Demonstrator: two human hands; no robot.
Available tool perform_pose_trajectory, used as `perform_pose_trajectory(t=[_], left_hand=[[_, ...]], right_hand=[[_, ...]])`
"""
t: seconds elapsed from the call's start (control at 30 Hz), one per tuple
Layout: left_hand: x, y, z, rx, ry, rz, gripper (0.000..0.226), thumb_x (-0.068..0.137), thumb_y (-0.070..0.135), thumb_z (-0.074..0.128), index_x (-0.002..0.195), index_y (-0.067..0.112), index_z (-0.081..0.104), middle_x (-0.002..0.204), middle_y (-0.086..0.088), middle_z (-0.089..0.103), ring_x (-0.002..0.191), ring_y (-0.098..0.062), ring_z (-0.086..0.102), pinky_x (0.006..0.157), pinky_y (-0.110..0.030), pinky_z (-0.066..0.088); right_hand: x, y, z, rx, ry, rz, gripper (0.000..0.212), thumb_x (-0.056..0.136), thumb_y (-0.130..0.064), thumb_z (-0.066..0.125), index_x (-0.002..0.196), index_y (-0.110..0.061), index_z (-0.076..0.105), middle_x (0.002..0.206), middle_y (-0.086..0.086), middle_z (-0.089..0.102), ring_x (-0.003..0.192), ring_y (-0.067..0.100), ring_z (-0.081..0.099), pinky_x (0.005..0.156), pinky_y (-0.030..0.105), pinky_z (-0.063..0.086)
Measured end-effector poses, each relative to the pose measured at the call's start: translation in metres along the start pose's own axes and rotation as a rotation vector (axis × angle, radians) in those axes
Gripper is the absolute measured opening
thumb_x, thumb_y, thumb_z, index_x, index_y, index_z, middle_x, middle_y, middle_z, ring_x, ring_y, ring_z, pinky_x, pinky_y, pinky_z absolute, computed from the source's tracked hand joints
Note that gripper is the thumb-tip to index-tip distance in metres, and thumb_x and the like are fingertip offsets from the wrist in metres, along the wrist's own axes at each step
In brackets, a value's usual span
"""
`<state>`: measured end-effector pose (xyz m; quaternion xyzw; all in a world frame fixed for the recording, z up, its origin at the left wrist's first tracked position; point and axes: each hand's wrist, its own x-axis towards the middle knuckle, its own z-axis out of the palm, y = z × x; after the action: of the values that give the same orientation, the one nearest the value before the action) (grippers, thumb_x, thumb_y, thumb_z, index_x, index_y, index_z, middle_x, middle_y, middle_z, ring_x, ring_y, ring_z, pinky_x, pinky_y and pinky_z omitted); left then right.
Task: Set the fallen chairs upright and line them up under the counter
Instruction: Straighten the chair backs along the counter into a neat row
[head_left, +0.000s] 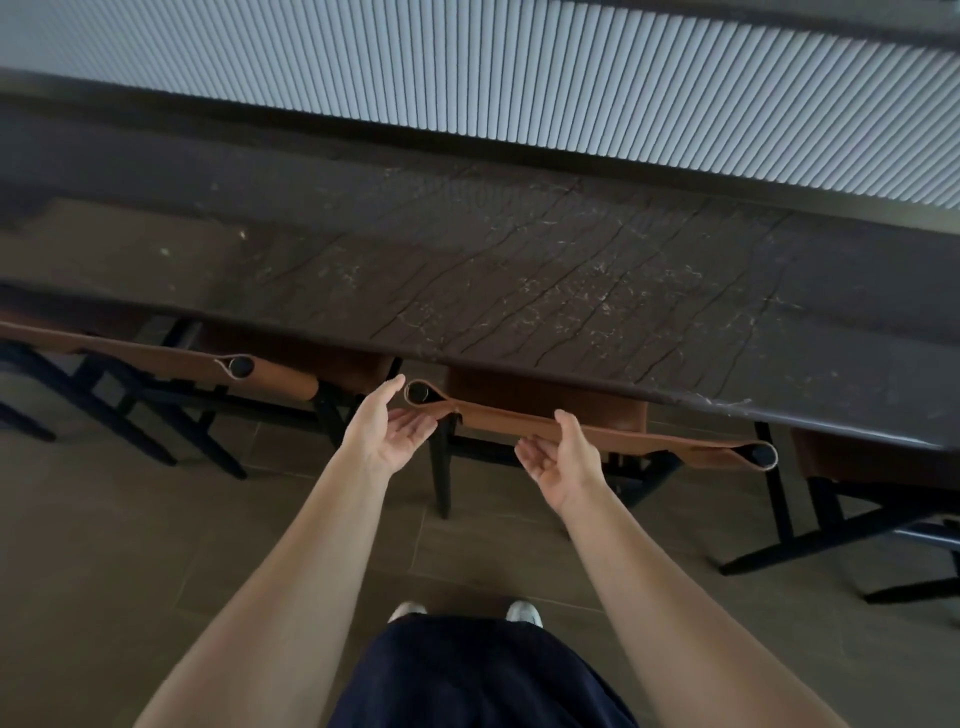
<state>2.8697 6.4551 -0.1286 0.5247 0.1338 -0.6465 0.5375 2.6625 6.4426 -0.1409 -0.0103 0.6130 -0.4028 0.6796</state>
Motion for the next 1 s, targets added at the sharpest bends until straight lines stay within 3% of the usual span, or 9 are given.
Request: perform_pose_trajectory(t=[0.1, 0.2, 0.33, 0.5, 0.63, 0.7, 0.77, 0.87, 1.0], left_hand=[[-0.002, 0.018, -0.025, -0.024, 0.029, 0.016, 0.073, 0.090, 0.021, 0.066, 0.146, -0.004, 0.027, 0.144, -0.027, 0.040, 0.130, -0.038, 0.045, 0.106, -0.045, 0.042], [0.001, 0.051, -0.060, -0.033, 0.040, 0.028, 0.069, 0.092, 0.021, 0.064, 0.146, -0.002, 0.028, 0.145, -0.025, 0.040, 0.131, -0.037, 0.045, 0.104, -0.044, 0.042], [0.007, 0.107, -0.107, 0.057, 0.061, 0.043, 0.064, 0.093, 0.018, 0.060, 0.146, 0.000, 0.029, 0.146, -0.023, 0.039, 0.132, -0.035, 0.044, 0.105, -0.043, 0.042], [0.015, 0.182, -0.148, 0.144, 0.046, 0.083, 0.056, 0.090, 0.003, 0.055, 0.143, 0.002, 0.035, 0.148, -0.024, 0.035, 0.137, -0.037, 0.038, 0.106, -0.044, 0.040], [0.026, 0.227, -0.161, 0.083, 0.028, 0.098, 0.040, 0.090, 0.012, 0.060, 0.128, 0.011, 0.049, 0.134, -0.022, 0.050, 0.125, -0.037, 0.049, 0.098, -0.048, 0.044], [0.035, 0.241, -0.162, 0.075, 0.035, 0.105, 0.029, 0.093, 0.014, 0.059, 0.121, 0.012, 0.051, 0.131, -0.021, 0.050, 0.123, -0.037, 0.051, 0.094, -0.051, 0.046], [0.043, 0.248, -0.159, 0.077, 0.029, 0.117, 0.024, 0.096, 0.010, 0.054, 0.120, 0.007, 0.050, 0.132, -0.023, 0.048, 0.123, -0.038, 0.051, 0.091, -0.052, 0.051], [0.052, 0.258, -0.152, 0.124, -0.016, 0.123, 0.024, 0.098, 0.001, 0.045, 0.122, 0.002, 0.047, 0.126, -0.025, 0.053, 0.112, -0.039, 0.059, 0.081, -0.050, 0.055], [0.061, 0.261, -0.145, 0.165, 0.011, 0.130, 0.022, 0.096, -0.005, 0.043, 0.116, 0.002, 0.048, 0.116, -0.025, 0.058, 0.095, -0.038, 0.064, 0.070, -0.048, 0.058]], right_hand=[[-0.011, 0.028, 0.020, -0.049, -0.065, 0.028, 0.046, 0.096, -0.030, 0.061, 0.133, -0.008, 0.046, 0.118, 0.021, 0.061, 0.101, 0.030, 0.065, 0.079, 0.039, 0.057], [-0.021, 0.065, 0.050, -0.123, -0.087, 0.028, 0.055, 0.097, -0.039, 0.056, 0.139, -0.005, 0.044, 0.115, 0.016, 0.064, 0.099, 0.026, 0.065, 0.074, 0.037, 0.056], [-0.031, 0.125, 0.101, -0.129, -0.083, 0.067, 0.054, 0.098, -0.047, 0.048, 0.133, -0.005, 0.051, 0.110, 0.011, 0.068, 0.098, 0.024, 0.066, 0.073, 0.035, 0.054], [-0.038, 0.174, 0.183, -0.082, -0.110, 0.115, 0.052, 0.100, -0.042, 0.048, 0.132, -0.002, 0.051, 0.111, 0.015, 0.068, 0.100, 0.026, 0.065, 0.078, 0.036, 0.054], [-0.036, 0.178, 0.243, -0.074, -0.151, 0.107, 0.055, 0.099, -0.040, 0.052, 0.137, -0.002, 0.044, 0.117, 0.020, 0.065, 0.101, 0.030, 0.065, 0.085, 0.039, 0.056], [-0.033, 0.180, 0.269, -0.076, -0.165, 0.118, 0.045, 0.098, -0.039, 0.054, 0.128, -0.007, 0.048, 0.114, 0.021, 0.065, 0.101, 0.032, 0.065, 0.087, 0.041, 0.056], [-0.031, 0.184, 0.290, -0.084, -0.185, 0.127, 0.032, 0.098, -0.036, 0.056, 0.113, -0.008, 0.053, 0.104, 0.019, 0.068, 0.098, 0.032, 0.066, 0.083, 0.041, 0.057], [-0.024, 0.189, 0.308, -0.003, -0.155, 0.121, 0.028, 0.096, -0.020, 0.061, 0.118, -0.004, 0.055, 0.106, 0.020, 0.067, 0.092, 0.033, 0.069, 0.076, 0.041, 0.059], [-0.014, 0.187, 0.310, 0.161, -0.134, 0.136, 0.030, 0.092, -0.006, 0.064, 0.118, 0.005, 0.056, 0.116, 0.025, 0.064, 0.100, 0.039, 0.067, 0.068, 0.043, 0.062]])
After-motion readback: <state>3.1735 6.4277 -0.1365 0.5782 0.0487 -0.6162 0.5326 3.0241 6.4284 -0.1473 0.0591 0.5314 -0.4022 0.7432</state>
